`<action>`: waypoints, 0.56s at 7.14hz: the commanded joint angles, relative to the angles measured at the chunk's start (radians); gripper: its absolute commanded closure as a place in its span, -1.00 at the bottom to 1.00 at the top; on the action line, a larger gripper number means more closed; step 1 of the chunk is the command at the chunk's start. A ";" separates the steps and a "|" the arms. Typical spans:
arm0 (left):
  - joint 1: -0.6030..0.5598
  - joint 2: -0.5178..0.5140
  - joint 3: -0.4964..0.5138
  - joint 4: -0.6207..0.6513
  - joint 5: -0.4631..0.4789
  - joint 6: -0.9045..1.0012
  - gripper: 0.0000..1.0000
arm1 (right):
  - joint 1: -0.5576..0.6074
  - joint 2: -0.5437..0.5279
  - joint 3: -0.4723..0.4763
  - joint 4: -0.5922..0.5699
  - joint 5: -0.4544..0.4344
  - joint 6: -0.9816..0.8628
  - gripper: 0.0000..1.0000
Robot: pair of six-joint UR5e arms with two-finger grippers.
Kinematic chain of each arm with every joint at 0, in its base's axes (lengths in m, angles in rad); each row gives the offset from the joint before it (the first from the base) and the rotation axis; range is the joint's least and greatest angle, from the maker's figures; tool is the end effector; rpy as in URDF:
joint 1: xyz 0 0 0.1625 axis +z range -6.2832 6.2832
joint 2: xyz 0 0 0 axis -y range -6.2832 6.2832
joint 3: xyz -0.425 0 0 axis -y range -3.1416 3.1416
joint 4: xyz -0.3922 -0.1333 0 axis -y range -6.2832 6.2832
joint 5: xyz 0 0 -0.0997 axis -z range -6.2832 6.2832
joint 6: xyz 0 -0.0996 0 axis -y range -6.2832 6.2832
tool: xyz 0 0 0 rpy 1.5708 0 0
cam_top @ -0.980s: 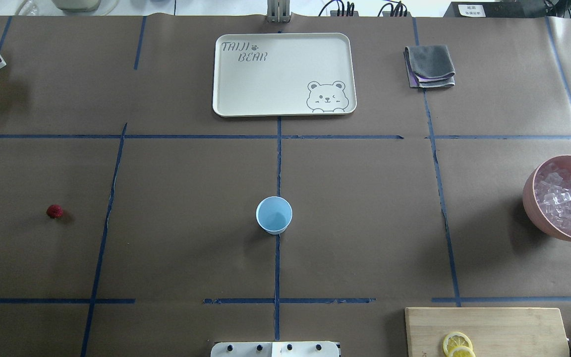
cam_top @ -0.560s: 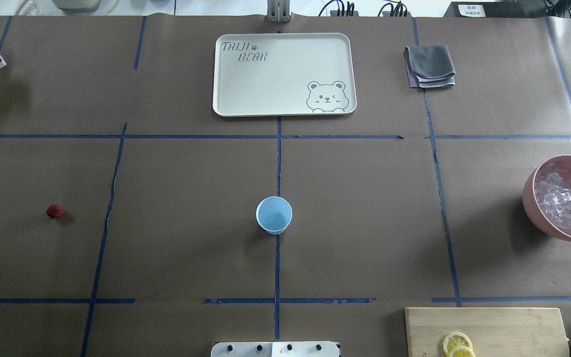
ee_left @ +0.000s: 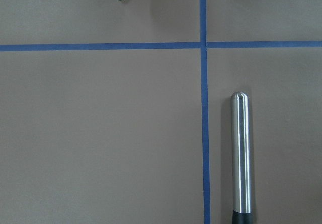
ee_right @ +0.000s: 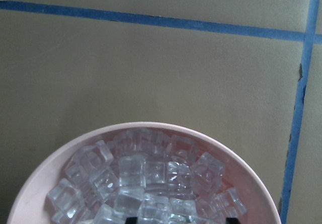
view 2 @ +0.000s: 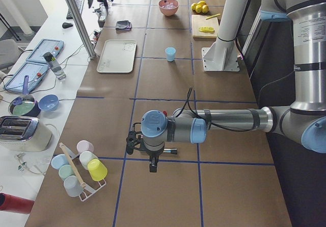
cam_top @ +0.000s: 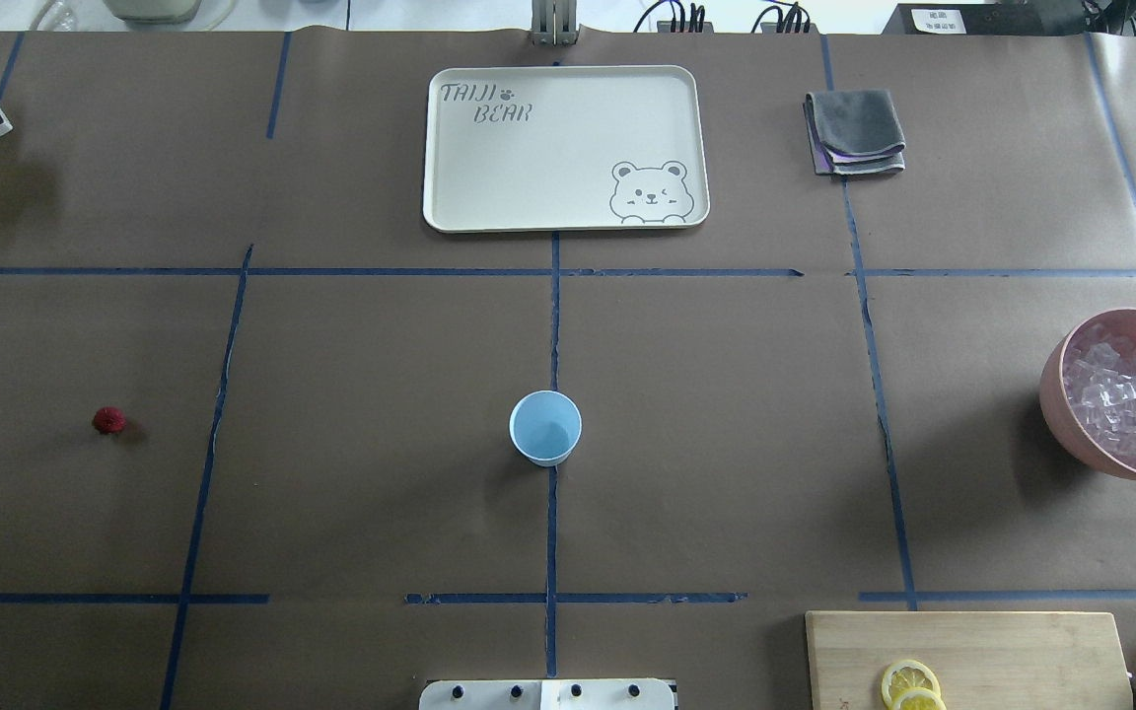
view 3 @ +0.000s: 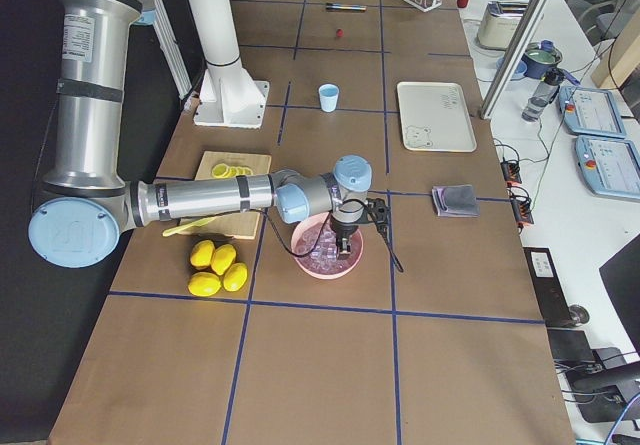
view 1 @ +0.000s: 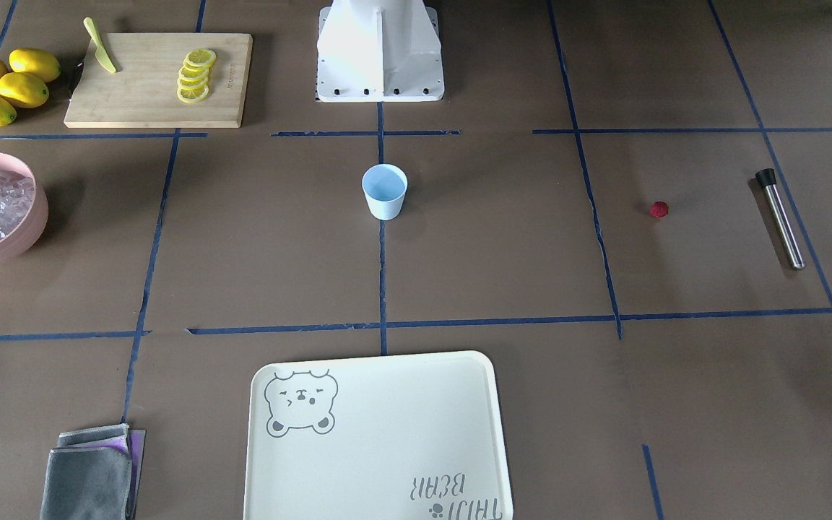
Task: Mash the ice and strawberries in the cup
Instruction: 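Scoop ice cubes from the pink bowl with the right gripper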
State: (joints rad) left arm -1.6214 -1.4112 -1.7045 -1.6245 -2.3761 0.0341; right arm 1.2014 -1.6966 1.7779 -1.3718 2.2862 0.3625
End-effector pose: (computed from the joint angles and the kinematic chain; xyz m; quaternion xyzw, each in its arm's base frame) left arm -0.0830 -0.4225 0.6585 0.0294 0.3909 -0.0021 0.9199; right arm -0.1006 -0.4481 0.5970 -0.0019 -0.3706 -0.0521 0.9273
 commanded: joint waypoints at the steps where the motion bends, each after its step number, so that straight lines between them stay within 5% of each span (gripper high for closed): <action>1: 0.000 0.000 -0.003 0.000 0.000 0.000 -1.00 | -0.002 0.002 -0.008 0.002 0.005 0.001 -0.21; 4: 0.000 0.003 -0.012 0.002 0.000 0.000 -1.00 | -0.022 -0.009 -0.008 0.000 0.001 0.001 -0.20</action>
State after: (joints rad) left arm -1.6214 -1.4087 -1.7154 -1.6237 -2.3761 0.0337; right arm 1.1908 -1.7032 1.7703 -1.3702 2.2898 0.3635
